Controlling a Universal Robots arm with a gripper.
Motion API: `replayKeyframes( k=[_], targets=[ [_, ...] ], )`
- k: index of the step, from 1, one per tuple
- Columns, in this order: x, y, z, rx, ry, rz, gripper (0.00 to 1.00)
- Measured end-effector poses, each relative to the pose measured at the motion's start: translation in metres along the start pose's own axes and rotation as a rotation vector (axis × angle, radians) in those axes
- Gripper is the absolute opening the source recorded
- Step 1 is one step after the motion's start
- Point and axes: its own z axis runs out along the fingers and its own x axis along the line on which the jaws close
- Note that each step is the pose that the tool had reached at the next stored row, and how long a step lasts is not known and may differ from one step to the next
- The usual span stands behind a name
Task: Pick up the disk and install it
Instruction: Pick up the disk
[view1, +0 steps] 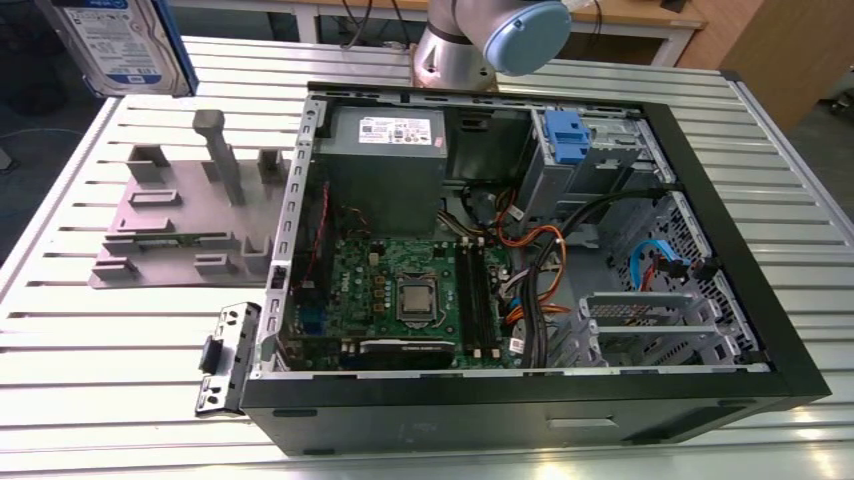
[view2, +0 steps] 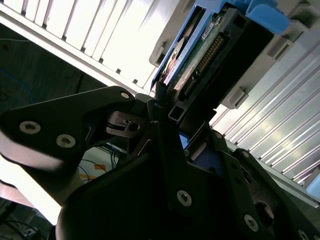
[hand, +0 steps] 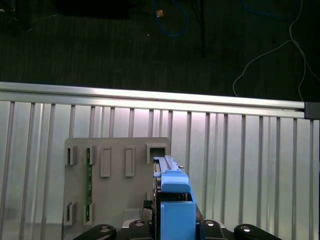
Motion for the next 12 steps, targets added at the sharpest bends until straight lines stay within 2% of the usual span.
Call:
replayKeyframes(
  k=[12],
  targets=[
    [-0.0002,0.0001,-0.0027,0.0001,0.0000,0.000,0.36]
  ],
)
